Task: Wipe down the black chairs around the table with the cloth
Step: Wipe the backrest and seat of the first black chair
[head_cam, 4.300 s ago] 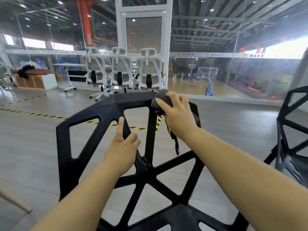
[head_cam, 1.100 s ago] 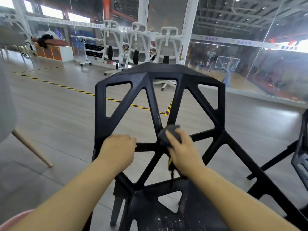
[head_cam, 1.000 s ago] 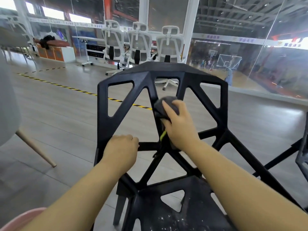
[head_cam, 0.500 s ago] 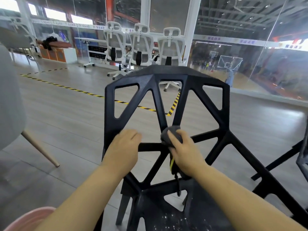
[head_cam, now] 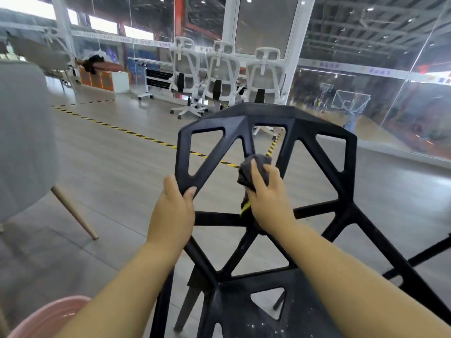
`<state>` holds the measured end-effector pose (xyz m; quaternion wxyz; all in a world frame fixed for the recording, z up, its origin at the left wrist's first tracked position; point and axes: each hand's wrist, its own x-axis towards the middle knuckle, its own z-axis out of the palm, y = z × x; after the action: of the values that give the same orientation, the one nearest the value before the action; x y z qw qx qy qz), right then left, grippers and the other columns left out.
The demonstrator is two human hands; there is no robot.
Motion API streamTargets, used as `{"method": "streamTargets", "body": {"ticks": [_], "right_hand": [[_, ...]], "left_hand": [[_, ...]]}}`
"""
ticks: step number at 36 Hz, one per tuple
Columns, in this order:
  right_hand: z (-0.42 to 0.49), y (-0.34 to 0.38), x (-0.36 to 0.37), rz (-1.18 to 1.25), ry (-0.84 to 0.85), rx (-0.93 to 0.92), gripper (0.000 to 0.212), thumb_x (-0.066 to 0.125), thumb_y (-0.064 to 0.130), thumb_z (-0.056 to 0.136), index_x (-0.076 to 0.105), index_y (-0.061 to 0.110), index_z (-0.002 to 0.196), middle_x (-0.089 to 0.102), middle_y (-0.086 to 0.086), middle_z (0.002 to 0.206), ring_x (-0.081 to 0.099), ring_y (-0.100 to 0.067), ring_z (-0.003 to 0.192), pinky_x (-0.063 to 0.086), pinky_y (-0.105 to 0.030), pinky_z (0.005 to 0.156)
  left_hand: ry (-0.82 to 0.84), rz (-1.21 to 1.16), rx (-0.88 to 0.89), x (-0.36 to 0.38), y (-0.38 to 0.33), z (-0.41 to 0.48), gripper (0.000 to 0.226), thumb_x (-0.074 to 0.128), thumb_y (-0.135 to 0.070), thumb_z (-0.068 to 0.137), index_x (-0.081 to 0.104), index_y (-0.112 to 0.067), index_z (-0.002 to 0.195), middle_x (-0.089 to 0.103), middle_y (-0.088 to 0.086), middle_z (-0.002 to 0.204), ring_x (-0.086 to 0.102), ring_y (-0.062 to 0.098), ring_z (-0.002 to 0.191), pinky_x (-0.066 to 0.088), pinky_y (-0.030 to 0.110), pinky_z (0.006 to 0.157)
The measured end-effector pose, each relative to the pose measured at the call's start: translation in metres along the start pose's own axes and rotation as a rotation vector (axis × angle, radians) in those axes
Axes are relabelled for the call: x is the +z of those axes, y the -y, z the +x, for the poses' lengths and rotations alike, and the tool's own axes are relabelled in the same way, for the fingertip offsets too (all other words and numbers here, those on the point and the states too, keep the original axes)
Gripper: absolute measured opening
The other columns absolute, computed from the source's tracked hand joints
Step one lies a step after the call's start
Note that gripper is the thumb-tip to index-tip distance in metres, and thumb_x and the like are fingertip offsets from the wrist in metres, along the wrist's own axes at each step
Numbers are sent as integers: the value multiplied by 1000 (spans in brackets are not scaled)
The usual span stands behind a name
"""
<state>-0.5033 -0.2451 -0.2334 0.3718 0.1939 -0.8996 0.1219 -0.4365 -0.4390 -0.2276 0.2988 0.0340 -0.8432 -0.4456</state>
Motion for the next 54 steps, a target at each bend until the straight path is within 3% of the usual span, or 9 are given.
{"method": "streamTargets", "body": {"ticks": [7,15,20,26,29,31,36,45,54], "right_hand": [[-84,-31,3,-27,307,-30,73,73,12,77,37,9,140,37,-17,127,56,-43,94,55,-44,65],[69,31,-55,277,-107,111,48,51,25,97,39,14,143,30,-10,132,41,-25,116,37,-30,98],[113,60,-51,215,-133,91,49,47,30,99,36,15,144,28,-6,132,43,-26,112,39,-31,94],[52,100,-17,197,-62,-330,51,56,19,87,50,0,134,36,-16,124,43,-34,101,44,-41,88],[47,86,-17,40,28,-597,38,44,25,93,55,25,130,42,-8,123,39,-25,105,35,-32,88],[57,72,-22,61,-8,-472,18,46,37,98,55,44,112,50,4,111,45,-15,103,38,-34,90],[74,47,-23,177,-160,156,54,50,20,97,33,5,146,30,-20,136,39,-34,121,34,-34,101],[-8,90,7,275,-37,-310,52,53,18,85,41,7,134,32,-9,125,42,-29,107,44,-34,91],[-21,107,11,336,-94,-199,52,52,14,83,48,11,134,35,-12,124,48,-35,100,50,-42,81]], "left_hand": [[21,-27,-2,-1,4,-1,19,40,-29,98,40,-12,107,62,11,87,60,31,79,50,43,64],[6,-20,41,-13,3,-12,18,38,-18,100,53,-12,107,47,-2,92,47,1,78,36,4,65],[32,-116,28,-20,9,-19,29,43,-15,99,53,-28,123,50,-16,98,52,-4,91,42,10,72],[60,-121,89,-28,18,-12,34,50,-6,94,57,-31,117,58,-10,97,57,0,84,43,18,74],[79,-140,92,-32,22,-9,33,54,-3,91,56,-33,104,60,-12,94,59,-3,83,42,11,69],[109,-172,63,-35,22,-9,32,56,-4,91,59,-33,105,62,-14,95,59,-6,86,45,9,72],[157,-224,36,-39,22,-8,30,55,-8,93,60,-35,105,62,-17,95,56,-14,89,41,-1,70],[260,-294,20,-51,23,-3,58,45,1,94,57,-55,99,67,-29,92,65,-3,87,47,8,77],[289,-397,-71,-57,25,-6,45,38,2,97,61,-36,101,68,-12,94,66,-1,86,52,11,77]]}}
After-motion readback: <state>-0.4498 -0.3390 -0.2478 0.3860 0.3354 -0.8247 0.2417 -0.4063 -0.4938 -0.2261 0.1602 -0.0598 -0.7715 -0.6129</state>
